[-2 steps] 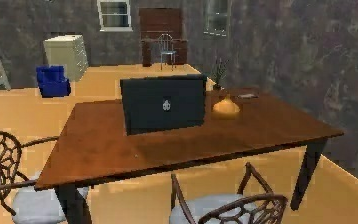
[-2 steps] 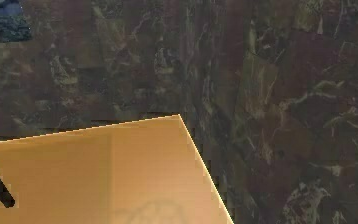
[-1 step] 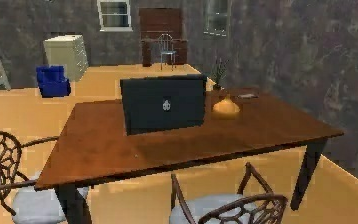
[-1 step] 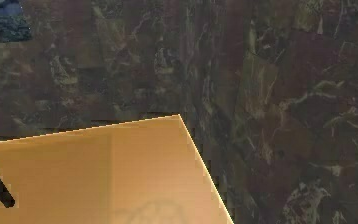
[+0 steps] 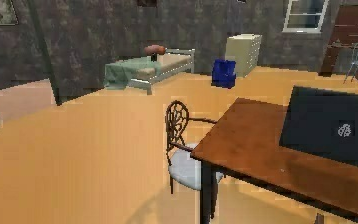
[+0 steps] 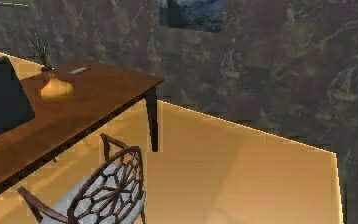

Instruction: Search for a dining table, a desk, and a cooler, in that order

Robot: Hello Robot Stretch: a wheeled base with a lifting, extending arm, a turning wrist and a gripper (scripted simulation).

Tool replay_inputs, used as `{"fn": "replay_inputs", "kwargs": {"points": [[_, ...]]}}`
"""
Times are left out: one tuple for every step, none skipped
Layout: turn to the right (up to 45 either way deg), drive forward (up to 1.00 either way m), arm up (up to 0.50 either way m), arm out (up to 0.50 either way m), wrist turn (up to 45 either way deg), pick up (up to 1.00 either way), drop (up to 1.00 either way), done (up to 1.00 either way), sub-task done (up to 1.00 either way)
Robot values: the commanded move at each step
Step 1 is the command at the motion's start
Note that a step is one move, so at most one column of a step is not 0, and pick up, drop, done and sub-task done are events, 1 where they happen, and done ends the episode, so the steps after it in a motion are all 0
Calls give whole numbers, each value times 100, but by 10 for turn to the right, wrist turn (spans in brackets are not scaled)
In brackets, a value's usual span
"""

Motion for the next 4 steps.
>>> {"fn": "replay_inputs", "kwargs": {"points": [[-210,0,0,0,0,0,0,0,0],[0,75,0,0,0,0,0,0,0],[-120,0,0,0,0,0,0,0,0],[0,85,0,0,0,0,0,0,0]]}}
